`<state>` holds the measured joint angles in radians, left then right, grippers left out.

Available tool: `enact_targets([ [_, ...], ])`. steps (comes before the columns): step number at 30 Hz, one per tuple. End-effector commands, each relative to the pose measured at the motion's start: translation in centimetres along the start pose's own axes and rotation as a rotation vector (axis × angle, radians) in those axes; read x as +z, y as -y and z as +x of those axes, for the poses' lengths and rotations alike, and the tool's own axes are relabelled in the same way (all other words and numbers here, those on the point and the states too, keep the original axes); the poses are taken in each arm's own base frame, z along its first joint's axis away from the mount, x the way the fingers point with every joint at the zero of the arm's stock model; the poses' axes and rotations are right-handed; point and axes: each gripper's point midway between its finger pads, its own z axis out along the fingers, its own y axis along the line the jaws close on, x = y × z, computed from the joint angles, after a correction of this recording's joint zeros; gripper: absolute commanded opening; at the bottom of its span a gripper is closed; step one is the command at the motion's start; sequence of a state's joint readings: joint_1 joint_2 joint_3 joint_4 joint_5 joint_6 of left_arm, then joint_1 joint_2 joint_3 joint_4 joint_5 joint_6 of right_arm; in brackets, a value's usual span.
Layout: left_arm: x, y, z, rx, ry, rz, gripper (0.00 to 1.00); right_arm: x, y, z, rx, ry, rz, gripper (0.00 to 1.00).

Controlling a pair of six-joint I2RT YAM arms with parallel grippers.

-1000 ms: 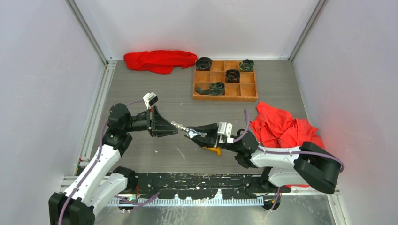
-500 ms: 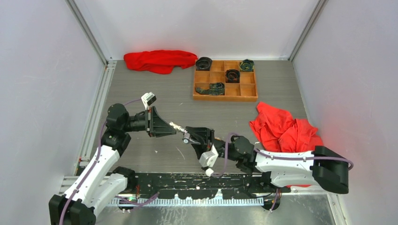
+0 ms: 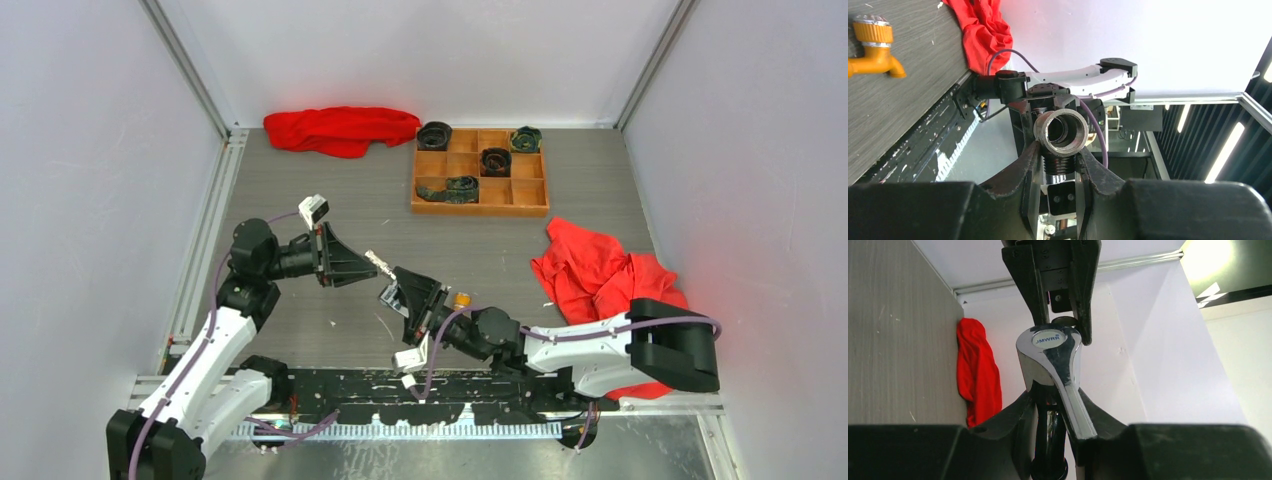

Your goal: Install the water faucets

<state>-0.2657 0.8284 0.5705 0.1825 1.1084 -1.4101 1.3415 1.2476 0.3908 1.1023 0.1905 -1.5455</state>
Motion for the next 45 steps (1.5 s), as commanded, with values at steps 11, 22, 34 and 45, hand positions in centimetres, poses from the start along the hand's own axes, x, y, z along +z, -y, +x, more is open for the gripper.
enact_targets([
  [11, 0.2, 2.1, 0.6, 0.05, -0.022, 0.072, 0.0, 0.5, 0.2, -2.3, 0.168, 0.108, 0.076, 0.0],
  [22, 0.0, 0.9, -0.6, 0.045, 0.137, 0.067, 0.0, 1.4, 0.6, -1.6, 0.284, 0.059, 0.13, 0.0],
  [34, -0.2, 1.5, -0.3, 0.116, 0.133, 0.05, 0.0, 0.6, 1.0, -3.4, 0.353, 0.171, 0.122, 0.0],
  [45, -0.4, 1.4, -1.0, 0.168, 0.16, -0.034, 0.0, -1.1, -0.8, -5.3, 0.557, 0.262, -0.061, 0.0],
])
